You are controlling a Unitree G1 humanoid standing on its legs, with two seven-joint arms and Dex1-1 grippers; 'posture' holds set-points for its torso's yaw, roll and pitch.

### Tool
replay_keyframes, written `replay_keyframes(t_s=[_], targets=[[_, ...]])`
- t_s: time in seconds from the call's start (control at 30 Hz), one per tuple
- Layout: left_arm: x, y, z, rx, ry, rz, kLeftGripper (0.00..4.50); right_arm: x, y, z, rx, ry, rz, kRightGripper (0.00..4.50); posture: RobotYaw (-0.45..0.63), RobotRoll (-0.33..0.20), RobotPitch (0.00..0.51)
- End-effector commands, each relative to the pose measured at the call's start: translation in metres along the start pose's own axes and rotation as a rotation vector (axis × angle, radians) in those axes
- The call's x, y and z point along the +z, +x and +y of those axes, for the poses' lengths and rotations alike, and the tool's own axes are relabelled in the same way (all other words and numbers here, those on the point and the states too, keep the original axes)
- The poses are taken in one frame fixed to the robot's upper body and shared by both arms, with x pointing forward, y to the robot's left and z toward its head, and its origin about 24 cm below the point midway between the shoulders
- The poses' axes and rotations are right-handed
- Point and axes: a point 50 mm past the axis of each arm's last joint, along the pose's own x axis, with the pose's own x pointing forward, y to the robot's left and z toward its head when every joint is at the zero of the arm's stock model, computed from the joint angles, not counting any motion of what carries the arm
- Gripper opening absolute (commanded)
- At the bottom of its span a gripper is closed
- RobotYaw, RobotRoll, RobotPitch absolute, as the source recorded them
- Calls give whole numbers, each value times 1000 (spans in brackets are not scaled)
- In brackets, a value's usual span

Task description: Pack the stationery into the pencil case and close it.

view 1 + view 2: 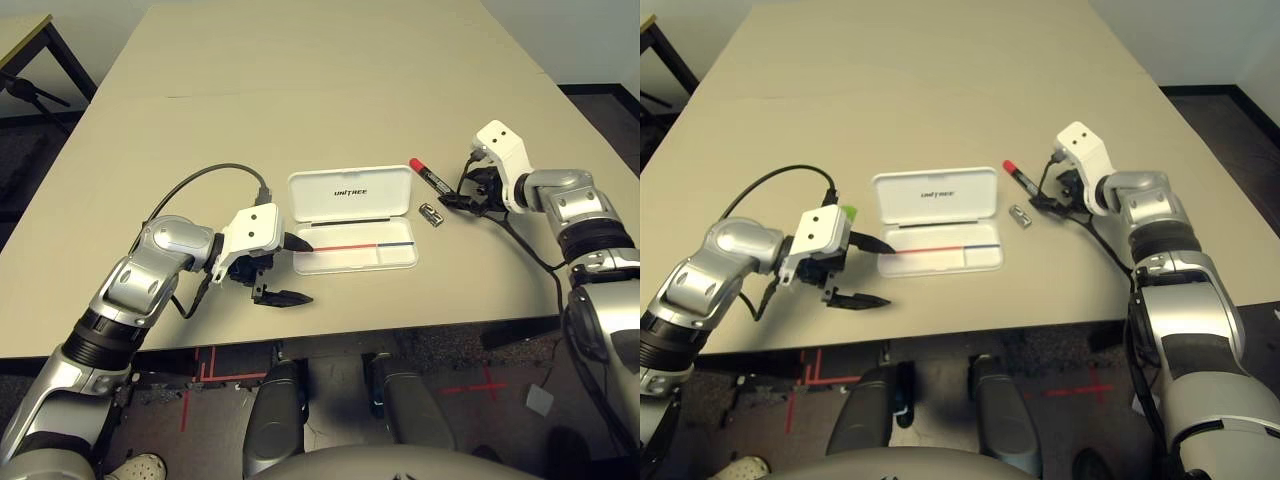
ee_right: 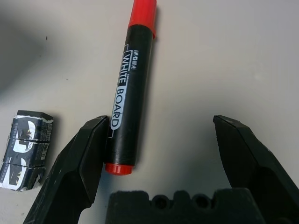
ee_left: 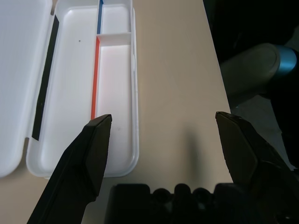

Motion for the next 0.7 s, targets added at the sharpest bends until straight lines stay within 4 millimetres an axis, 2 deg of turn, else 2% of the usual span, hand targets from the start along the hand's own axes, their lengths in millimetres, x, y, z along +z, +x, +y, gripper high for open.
replay_keyframes(t_s=[0.03, 0.07, 0.17, 0.43, 0.47, 0.7], targets=[[3, -3, -3, -1, 3, -2, 4463, -3, 9, 7, 25, 23, 16, 4500, 2, 0, 198], [3, -4, -3, 2, 2, -1, 4463, -4, 10, 8, 28, 31, 21, 4500, 5, 0, 196], [3, -6, -3, 7, 2, 3, 4500, -7, 14, 10, 7, 43, 40, 3858, 9, 0, 193], [0, -9, -4, 15, -2, 23, 4500, -3, 15, 11, 36, 33, 40, 844, 9, 0, 171], [0, -10, -4, 13, 1, 28, 4500, -2, 13, 10, 36, 33, 37, 585, 9, 0, 171], [-1, -14, 2, 36, 7, 31, 4500, 7, -12, -8, 41, -4, 22, 571, 0, 0, 169]])
